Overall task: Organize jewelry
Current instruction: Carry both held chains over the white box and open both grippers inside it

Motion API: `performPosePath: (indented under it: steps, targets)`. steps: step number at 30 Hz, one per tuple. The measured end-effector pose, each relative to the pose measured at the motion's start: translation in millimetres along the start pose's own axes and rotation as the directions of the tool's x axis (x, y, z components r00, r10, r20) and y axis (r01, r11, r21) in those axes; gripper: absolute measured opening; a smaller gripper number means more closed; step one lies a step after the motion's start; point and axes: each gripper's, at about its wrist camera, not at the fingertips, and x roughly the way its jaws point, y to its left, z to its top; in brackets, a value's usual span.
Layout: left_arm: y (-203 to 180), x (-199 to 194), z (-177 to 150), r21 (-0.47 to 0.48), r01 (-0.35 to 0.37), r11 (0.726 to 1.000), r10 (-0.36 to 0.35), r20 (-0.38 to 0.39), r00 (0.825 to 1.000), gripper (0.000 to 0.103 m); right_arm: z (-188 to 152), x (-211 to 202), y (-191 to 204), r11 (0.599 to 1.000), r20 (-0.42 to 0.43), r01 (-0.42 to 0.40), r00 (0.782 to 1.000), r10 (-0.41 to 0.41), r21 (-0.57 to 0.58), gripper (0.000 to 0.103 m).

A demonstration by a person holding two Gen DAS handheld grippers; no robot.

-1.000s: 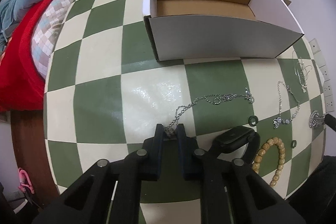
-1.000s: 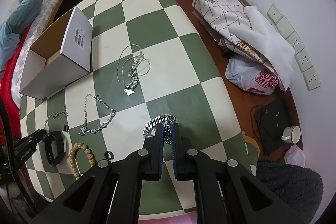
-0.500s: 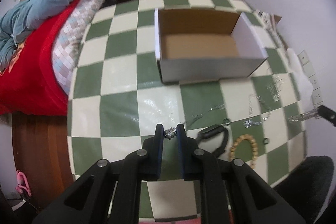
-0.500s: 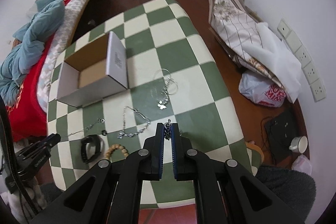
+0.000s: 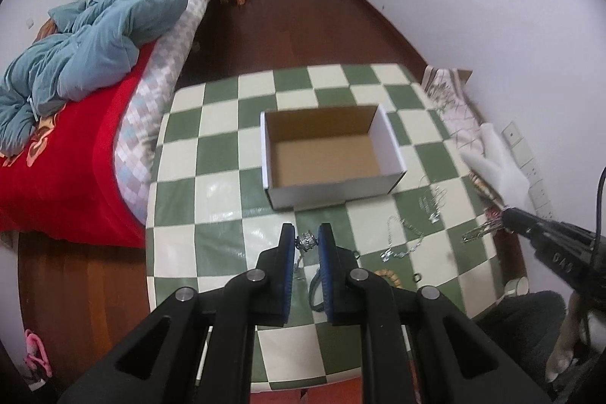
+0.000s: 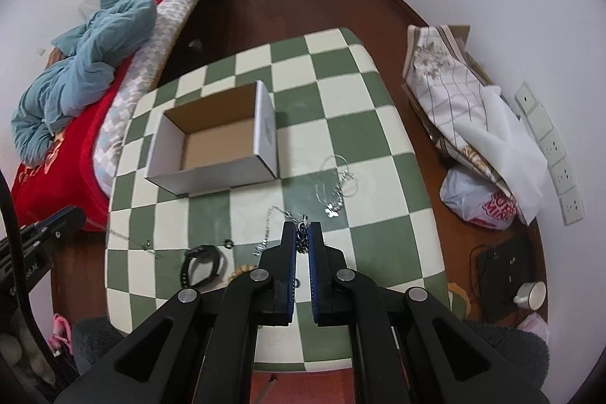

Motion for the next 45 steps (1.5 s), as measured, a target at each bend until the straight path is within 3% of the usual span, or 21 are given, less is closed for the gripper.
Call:
performPosePath:
  steps: [2,4,5,6,9,18,24,30,39,45]
  targets:
    - [-32.6,21.3,46.6,-0.001,0.003,1.000,-0.003,0.014,1.000,0.009,3.7,-8.2,5.2,1.000,0.014,-0.007,1.000,0.008,-0.014,0.006]
    - [-41.3,11.5,54.9,0.002,0.010,1.000,-0.010,0.031,0.999,0.009,8.9,-18.7,10.8,0.999,0.035,-0.013,0.999,0.014,-0.033,0.006]
    - [-72.2,37.3,81.4,0.002,0.009,1.000,-0.009,0.037,0.999,0.009,11.9,-23.5,13.4,0.999,0.044,-0.016,0.999,0.018,-0.041,0.006]
    - [-67.8,26.3,81.2,0.003,0.013,1.000,-0.013,0.049,0.999,0.009,14.7,-27.3,16.6,0.999,0.050,-0.018,0.999,0.021,-0.046,0.006]
    - [-105.0,51.8,123.7,0.002,0.018,1.000,-0.018,0.062,0.998,0.009,24.8,-38.5,25.0,0.997,0.074,-0.031,0.997,0.036,-0.065,0.006]
    - [-94.6,59.6,180.7,0.000,0.013,1.000,-0.013,0.061,0.998,0.009,71.4,-51.1,54.7,0.990,0.119,-0.078,0.989,0.092,-0.120,0.006]
    - [-63.5,73.3,194.8,-0.028,0.010,1.000,-0.010,0.005,1.000,0.009,108.4,-29.5,71.8,0.982,0.094,-0.133,0.985,0.146,-0.132,0.006]
    - [-39.2,114.6,204.2,-0.068,0.018,0.997,-0.024,-0.083,0.996,0.009,136.8,15.2,81.9,0.982,0.040,-0.135,0.989,0.141,-0.132,0.006]
    - [-24.3,159.4,210.7,-0.118,0.046,0.992,-0.066,-0.168,0.984,0.010,157.7,83.4,83.3,0.983,-0.083,-0.156,0.985,0.149,-0.094,0.006]
    - [-18.3,177.2,210.2,-0.134,0.014,0.991,-0.043,-0.218,0.975,0.013,163.8,116.6,86.9,0.982,-0.173,-0.164,0.974,0.146,-0.097,0.007]
